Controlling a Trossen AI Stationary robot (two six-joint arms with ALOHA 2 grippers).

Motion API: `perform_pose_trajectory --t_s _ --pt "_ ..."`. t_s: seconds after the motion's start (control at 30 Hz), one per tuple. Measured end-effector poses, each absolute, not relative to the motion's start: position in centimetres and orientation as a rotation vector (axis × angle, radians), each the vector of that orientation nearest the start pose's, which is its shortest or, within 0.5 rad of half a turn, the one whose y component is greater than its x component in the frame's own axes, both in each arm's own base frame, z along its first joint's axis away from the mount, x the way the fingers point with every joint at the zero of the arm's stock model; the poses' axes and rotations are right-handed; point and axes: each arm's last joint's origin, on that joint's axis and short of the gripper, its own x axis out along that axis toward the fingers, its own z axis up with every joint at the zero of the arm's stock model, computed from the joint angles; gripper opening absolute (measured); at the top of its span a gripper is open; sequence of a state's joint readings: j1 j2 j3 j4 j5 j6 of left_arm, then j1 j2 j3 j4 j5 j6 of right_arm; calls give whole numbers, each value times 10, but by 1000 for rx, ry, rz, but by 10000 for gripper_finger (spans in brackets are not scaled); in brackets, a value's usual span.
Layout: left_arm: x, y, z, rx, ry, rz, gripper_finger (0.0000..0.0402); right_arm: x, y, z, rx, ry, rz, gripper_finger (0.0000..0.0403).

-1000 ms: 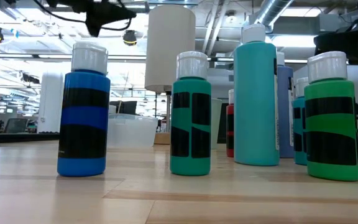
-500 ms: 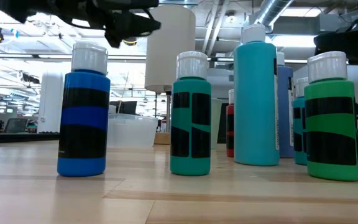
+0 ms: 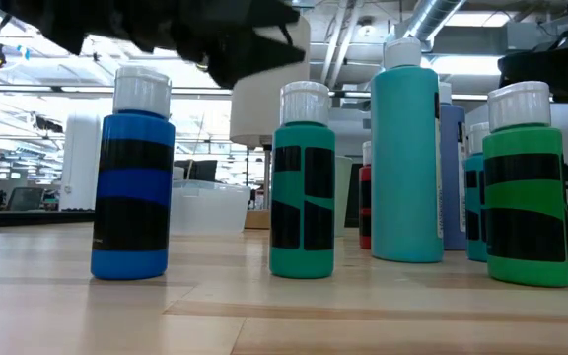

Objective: Pick & Place Paint Supplies
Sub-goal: Put the top blue paint bottle into the transparent bin

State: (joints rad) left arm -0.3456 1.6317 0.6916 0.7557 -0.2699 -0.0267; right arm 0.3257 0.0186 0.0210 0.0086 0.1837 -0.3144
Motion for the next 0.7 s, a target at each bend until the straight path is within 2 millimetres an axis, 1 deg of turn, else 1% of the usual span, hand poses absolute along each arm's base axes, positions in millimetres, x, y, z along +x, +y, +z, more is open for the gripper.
perform_pose_trajectory --t_s 0.23,0.47,0.7 --pt "314 -93 170 42 229 -37 269 94 26 170 -311 -32 139 0" --pt "319 -86 157 34 268 -58 269 94 26 170 -311 -33 139 0" --pt "319 -86 157 28 270 -72 269 94 26 170 -311 -32 139 0"
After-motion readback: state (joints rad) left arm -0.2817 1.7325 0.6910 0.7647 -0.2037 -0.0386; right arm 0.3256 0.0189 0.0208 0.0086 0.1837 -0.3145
